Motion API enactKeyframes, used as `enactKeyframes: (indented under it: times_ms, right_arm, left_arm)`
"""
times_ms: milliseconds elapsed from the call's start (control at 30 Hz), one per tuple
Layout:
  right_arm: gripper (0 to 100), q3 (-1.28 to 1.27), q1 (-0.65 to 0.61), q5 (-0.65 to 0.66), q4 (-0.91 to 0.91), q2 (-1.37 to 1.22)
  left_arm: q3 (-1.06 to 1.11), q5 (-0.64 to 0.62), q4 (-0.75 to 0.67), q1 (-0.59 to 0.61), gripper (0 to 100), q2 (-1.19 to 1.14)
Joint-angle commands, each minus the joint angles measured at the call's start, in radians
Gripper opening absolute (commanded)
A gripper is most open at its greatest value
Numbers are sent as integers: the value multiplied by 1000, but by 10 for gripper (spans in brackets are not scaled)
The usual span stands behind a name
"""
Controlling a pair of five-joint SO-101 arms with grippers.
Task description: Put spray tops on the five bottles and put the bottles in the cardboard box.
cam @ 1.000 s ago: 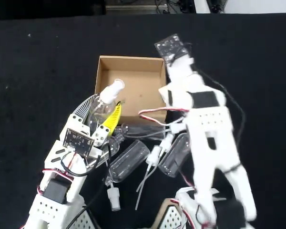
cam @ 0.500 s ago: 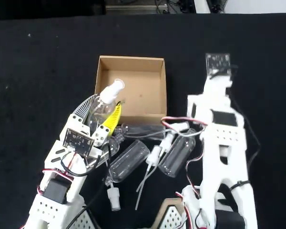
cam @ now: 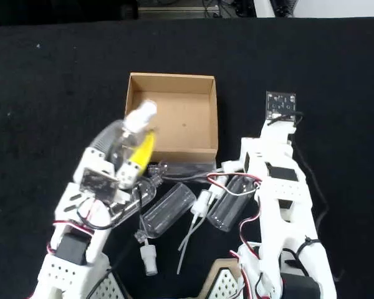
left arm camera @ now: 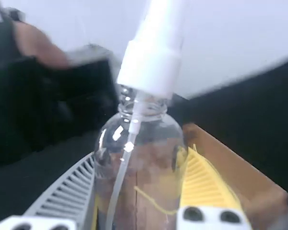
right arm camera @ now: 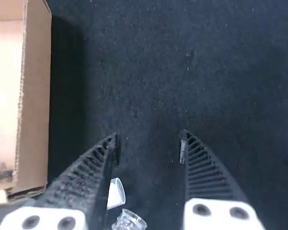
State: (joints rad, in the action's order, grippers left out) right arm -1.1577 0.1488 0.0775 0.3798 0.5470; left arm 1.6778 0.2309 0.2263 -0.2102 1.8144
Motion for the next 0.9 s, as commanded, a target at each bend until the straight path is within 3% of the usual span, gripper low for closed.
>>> enactKeyframes:
  times_ms: [0,300,467,767,867]
  right_arm:
    - [173,5,18,-2,-31,44]
    - [173,2,18,-2,-31,42]
    - [173,1,18,-2,-31,42]
    - [173,-10,18,-2,-32,42]
    - [173,-10,18,-2,-32,42]
  left_arm:
    - [22,-6,-190,166,77,12]
    - [22,-322,-491,340,76,-14]
    - [-41,-333,-620,341,76,-186]
    - [-384,-336,-635,335,76,-812]
    - [-433,-336,-729,335,76,-948]
